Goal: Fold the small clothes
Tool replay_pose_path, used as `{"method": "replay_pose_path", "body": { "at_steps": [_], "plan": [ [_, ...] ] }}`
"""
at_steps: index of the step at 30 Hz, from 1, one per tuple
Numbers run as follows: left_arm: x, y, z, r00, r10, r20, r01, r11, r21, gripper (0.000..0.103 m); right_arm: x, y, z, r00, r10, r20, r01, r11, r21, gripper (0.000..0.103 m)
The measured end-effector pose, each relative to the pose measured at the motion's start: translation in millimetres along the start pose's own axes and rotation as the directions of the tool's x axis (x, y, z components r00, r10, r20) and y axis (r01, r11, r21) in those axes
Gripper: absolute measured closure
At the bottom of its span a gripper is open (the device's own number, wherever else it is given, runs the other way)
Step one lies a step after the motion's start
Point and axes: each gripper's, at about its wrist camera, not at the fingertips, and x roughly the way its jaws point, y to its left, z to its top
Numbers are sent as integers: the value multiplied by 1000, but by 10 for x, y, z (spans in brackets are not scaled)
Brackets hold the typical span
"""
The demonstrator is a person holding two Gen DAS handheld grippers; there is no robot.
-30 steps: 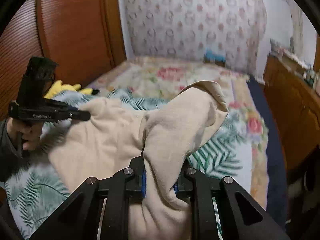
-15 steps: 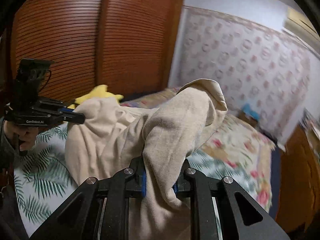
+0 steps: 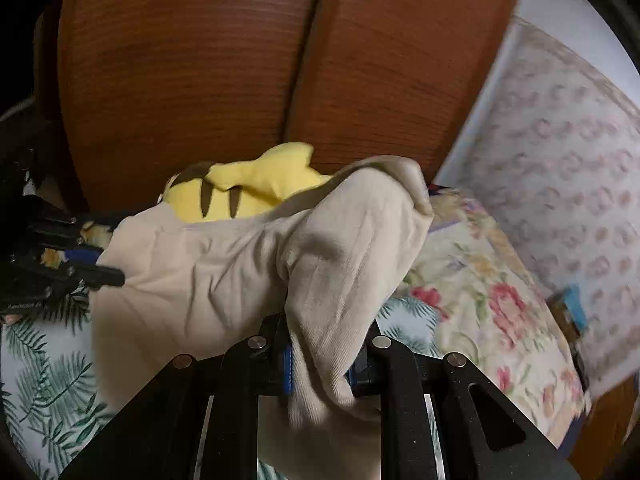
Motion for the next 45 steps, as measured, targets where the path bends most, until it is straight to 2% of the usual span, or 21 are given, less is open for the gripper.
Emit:
{"method": "replay_pose_path", "body": {
  "at_steps": [4,8,10,11,12,13,15,17,19,20,21,28,37,45],
  "plan": [
    [-24,45,-85,1000,21,-14,-21,1000,-11,94,271,-33,124,1000,15,-15,-16,999,-31,85],
    [-134,59,-156,999,42,-10,-42,999,-16,94,455,-134,192,1000,17,8,-17,1000,11,82],
    [-123,74,-159,999,41,-11,-41,999,-28,94,598,-181,205,1000,17,-7,-17,998,67,71],
    [-115,82,-164,999,50,-14,-50,998,-28,94,607,-201,157,1000,4,-18,-3,996,92,61],
    [-109,80,-167,998,57,-20,-58,998,-22,91,535,-133,65,1000,-9,-25,12,994,111,53],
    [-110,79,-155,998,60,-19,-60,998,-17,87,563,-128,62,999,-21,-30,25,991,132,49],
    [-167,71,-151,998,61,5,-61,998,-10,68,493,-161,-15,999,-43,-30,48,981,188,37],
    [-252,58,-134,997,60,43,-60,998,-4,59,369,-213,-103,998,-60,-16,62,969,239,36],
    [-327,44,-102,996,55,66,-55,999,-2,45,234,-248,-211,997,-82,-11,82,949,305,36],
    [-358,39,-89,996,42,76,-42,999,-3,30,151,-249,-270,996,-91,1,86,939,333,36],
    [-394,29,-75,996,26,88,-25,1000,-6,20,82,-200,-331,994,-106,9,95,931,353,36],
    [-585,-290,-30,991,-15,132,7,998,61,20,-579,231,-843,976,-215,24,176,856,487,36],
    [-756,-838,-68,987,-54,154,33,989,141,20,-1309,916,-1365,944,-328,16,255,762,595,36],
    [-896,-1320,-126,979,-120,167,87,977,193,20,-1929,1494,-1650,889,-458,-1,344,667,660,36]
  ]
}}
